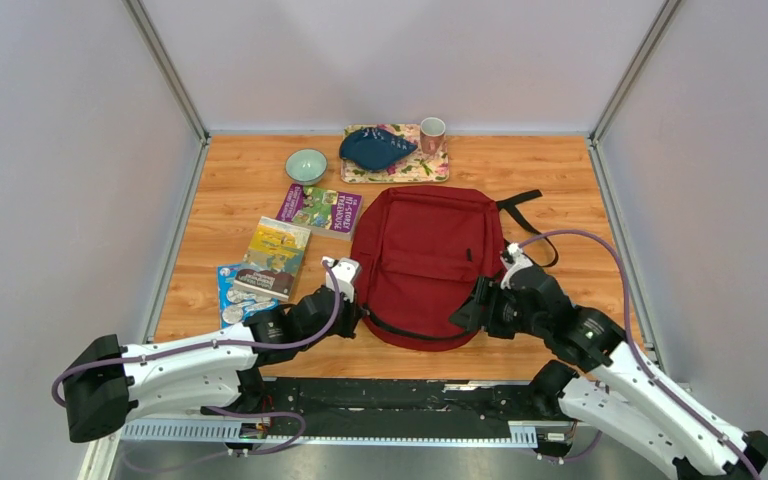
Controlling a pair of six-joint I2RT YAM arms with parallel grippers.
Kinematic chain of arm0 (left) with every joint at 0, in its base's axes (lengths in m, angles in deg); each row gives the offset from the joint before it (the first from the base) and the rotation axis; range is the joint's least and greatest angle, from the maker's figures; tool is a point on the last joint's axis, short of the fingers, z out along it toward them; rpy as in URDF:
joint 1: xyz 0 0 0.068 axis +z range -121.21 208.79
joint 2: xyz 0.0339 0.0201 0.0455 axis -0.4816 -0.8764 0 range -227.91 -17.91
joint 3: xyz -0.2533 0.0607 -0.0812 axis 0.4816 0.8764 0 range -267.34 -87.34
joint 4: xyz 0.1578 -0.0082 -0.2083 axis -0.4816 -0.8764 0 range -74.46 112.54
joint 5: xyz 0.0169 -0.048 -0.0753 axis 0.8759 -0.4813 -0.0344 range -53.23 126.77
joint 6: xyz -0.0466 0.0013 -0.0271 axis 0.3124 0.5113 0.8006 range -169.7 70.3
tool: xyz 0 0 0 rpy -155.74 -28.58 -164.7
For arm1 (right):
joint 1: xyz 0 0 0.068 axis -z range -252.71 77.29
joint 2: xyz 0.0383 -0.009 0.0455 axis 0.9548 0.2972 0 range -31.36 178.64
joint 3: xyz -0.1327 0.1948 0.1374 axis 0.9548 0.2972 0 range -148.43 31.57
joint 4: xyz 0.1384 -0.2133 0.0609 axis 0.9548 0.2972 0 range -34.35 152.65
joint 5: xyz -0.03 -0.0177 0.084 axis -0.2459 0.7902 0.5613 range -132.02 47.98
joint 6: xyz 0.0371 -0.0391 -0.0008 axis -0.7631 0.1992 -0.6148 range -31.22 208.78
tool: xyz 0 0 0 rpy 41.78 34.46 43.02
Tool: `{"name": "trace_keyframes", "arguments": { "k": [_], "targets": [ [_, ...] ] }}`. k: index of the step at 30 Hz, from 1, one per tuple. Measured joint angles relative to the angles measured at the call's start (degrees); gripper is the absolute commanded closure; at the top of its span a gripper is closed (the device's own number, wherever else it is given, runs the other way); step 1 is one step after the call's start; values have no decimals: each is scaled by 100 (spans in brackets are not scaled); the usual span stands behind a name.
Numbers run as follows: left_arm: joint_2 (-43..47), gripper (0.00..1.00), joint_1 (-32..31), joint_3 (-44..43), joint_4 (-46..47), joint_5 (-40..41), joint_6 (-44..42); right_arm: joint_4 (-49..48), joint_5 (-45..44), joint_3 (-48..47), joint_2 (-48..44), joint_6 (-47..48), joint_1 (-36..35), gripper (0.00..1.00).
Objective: Pack the student bag
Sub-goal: Unzip the student bag.
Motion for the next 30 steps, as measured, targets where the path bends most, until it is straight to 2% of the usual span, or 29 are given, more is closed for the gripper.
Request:
{"name": "trace_keyframes", "arguments": {
  "k": [3,5,9,16,30],
  "targets": [
    [11,100,0,0,55,-4,0,4,313,-162,-354,269,-44,30],
    [31,100,0,0,44,20,-7,-111,442,-374,-251,586,-140,31],
    [48,100,0,-9,35,109,-24,-570,420,-682,555,1172,-446,31],
    [92,100,0,-52,-79,267,-20,-1338,-72,-907,2159,2177,-1460,30],
    [131,100,0,-308,-350,413,15,-2645,-748,-1152,3523,2804,-2306,30]
  ]
}}
